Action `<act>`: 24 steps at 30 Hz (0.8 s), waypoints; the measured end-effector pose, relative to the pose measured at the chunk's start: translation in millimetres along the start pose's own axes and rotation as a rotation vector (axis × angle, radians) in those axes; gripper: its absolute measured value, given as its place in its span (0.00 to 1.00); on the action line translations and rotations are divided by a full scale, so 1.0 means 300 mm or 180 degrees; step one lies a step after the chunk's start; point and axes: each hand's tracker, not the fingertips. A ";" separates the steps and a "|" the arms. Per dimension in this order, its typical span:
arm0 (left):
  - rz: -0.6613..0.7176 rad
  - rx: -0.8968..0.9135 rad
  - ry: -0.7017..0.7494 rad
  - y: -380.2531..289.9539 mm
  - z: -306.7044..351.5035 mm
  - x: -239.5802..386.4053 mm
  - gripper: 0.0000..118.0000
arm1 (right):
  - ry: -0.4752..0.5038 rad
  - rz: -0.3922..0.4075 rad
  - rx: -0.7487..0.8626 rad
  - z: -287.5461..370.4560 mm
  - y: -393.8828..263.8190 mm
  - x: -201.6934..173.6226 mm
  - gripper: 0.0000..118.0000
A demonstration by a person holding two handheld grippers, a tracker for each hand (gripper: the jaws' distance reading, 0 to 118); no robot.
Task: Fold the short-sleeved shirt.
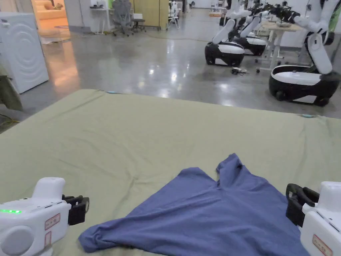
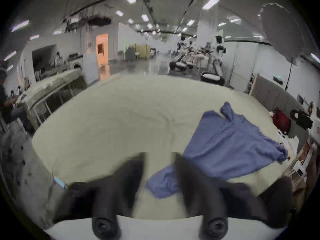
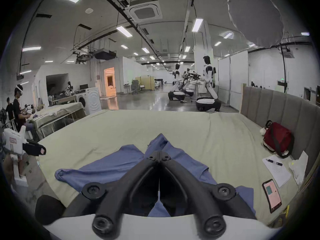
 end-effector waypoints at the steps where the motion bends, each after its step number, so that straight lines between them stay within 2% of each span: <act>1: -0.0022 -0.0113 -0.0032 -0.022 -0.013 0.003 0.65 | 0.0032 0.0009 -0.0039 -0.016 -0.007 -0.012 0.04; 2: -0.0058 -0.0265 -0.0053 -0.042 -0.036 0.002 0.88 | 0.0048 0.0016 -0.0074 -0.031 -0.013 -0.023 0.04; 3: -0.0099 -0.0196 -0.0068 -0.057 -0.050 0.011 0.94 | 0.0077 0.0021 -0.0114 -0.046 -0.019 -0.033 0.04; 11: -0.0268 -0.0582 -0.0020 -0.121 -0.293 0.066 0.92 | 0.0154 0.0108 -0.0303 -0.120 -0.046 -0.072 0.04; 12: -0.0280 -0.0622 -0.0001 -0.125 -0.319 0.068 0.89 | 0.0146 0.0117 -0.0325 -0.127 -0.051 -0.065 0.04; 13: -0.0301 -0.0684 0.0005 -0.134 -0.348 0.054 0.81 | 0.0140 0.0119 -0.0354 -0.136 -0.055 -0.056 0.04; 15: -0.0333 -0.0812 0.0109 -0.147 -0.389 0.052 0.49 | 0.0106 0.0105 -0.0409 -0.152 -0.059 -0.037 0.04; 16: -0.0303 -0.0784 0.0070 -0.150 -0.395 0.056 0.40 | 0.0085 0.0098 -0.0432 -0.155 -0.056 -0.024 0.04; 18: -0.0169 -0.0607 -0.0049 -0.149 -0.357 0.068 0.00 | 0.0047 0.0076 -0.0468 -0.171 -0.054 0.005 0.04; 20: -0.0314 -0.0500 0.0046 -0.144 -0.332 0.110 0.00 | 0.0025 0.0061 -0.0502 -0.203 -0.056 0.038 0.04; 22: -0.0325 -0.0537 -0.0132 -0.137 -0.286 0.139 0.00 | -0.0044 0.0092 -0.0634 -0.276 -0.058 0.083 0.04; 24: -0.0427 -0.0389 -0.0121 -0.118 -0.231 0.170 0.00 | -0.0110 0.0172 -0.0798 -0.371 -0.058 0.137 0.04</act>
